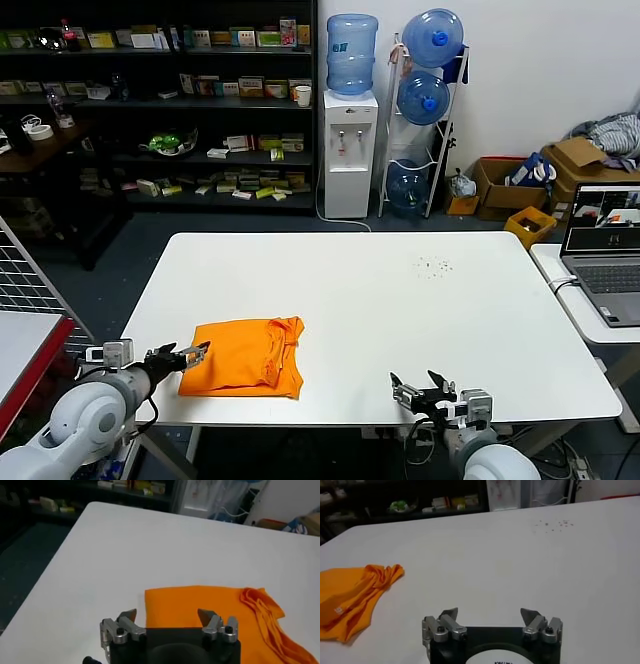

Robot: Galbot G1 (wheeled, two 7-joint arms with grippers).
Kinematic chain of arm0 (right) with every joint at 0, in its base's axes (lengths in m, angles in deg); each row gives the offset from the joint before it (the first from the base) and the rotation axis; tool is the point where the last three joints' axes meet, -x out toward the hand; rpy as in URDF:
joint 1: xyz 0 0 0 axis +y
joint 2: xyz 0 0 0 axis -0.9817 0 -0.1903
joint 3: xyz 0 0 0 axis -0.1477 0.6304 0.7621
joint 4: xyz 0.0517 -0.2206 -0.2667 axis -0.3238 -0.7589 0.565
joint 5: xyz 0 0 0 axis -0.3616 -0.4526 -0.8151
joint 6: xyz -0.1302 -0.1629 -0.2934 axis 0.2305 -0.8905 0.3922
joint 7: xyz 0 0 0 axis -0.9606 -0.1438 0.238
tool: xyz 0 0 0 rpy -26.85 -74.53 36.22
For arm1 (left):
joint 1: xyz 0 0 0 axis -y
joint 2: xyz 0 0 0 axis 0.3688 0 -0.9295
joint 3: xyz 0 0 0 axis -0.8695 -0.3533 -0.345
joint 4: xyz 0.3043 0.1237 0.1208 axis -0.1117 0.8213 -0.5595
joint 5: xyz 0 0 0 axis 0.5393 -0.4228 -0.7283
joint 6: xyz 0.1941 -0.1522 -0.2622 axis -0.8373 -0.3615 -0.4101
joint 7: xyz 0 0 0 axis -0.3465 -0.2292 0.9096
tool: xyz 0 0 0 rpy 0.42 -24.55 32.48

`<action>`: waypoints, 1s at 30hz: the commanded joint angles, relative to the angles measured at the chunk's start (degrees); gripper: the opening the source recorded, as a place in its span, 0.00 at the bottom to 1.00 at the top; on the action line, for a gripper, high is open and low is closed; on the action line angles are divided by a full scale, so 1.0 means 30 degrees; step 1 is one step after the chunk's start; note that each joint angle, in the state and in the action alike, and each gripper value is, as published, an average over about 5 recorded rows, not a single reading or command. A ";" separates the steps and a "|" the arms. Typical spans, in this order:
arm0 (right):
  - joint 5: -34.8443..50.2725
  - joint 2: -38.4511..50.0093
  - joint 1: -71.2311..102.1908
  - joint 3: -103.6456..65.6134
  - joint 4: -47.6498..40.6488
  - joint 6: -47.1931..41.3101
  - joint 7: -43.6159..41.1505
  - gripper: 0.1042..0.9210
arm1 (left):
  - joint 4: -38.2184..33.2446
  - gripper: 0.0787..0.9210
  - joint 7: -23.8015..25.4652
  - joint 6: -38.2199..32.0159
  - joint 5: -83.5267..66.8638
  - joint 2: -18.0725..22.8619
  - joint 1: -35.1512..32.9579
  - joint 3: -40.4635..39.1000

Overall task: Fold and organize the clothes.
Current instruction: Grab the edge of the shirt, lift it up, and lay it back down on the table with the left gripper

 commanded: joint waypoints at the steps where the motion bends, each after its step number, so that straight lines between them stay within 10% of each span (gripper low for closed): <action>1: 0.0014 0.0004 0.0083 -0.0146 0.0033 0.0028 -0.0025 0.88 | 0.2216 0.88 0.3504 0.0495 -0.0120 -0.1087 0.0148 0.0080; 19: 0.0021 -0.0056 -0.0019 -0.0006 -0.0177 -0.0053 0.0035 0.88 | 0.3072 0.87 0.3589 0.0164 0.0822 0.0060 0.0782 -0.0652; 30: 0.0013 -0.0070 0.0025 0.0005 -0.0193 -0.0035 0.0023 0.88 | 0.3044 0.53 0.3487 -0.0136 0.0932 0.0420 0.0830 -0.0784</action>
